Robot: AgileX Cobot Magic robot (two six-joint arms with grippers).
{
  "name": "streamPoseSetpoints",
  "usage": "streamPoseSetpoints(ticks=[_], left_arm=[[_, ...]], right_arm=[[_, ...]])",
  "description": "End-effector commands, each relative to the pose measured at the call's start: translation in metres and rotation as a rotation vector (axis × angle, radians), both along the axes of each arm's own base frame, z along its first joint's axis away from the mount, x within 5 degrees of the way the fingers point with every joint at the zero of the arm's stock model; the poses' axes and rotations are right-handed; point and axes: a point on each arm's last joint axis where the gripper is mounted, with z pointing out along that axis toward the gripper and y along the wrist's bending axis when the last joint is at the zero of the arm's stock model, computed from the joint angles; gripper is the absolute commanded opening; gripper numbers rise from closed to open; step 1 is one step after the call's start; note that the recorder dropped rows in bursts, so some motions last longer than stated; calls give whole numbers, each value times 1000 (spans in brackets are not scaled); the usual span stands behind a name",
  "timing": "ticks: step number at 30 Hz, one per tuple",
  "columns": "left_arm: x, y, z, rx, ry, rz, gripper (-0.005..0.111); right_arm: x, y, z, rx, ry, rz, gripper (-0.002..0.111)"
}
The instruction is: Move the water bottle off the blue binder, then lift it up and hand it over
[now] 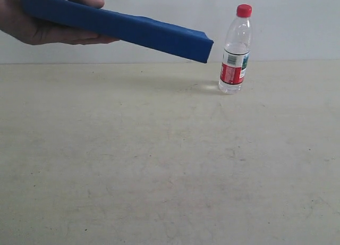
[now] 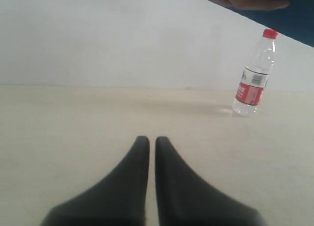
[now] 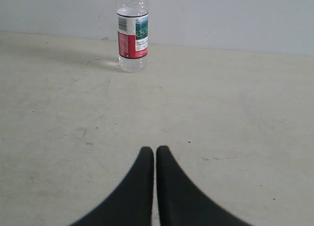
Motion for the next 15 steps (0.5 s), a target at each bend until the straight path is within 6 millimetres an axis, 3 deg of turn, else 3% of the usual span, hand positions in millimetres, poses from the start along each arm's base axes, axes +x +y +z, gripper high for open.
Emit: streamPoseSetpoints(ticks=[1,7,15], left_arm=[[1,6,7,21,-61,73,4],[-2,8,29,-6,-132,97,4],[-1,16,32,-84,-130,182,4]], right_arm=[[0,0,1,2,-14,-2,0],[0,0,1,2,-14,-2,0],[0,0,1,2,-14,-2,0]])
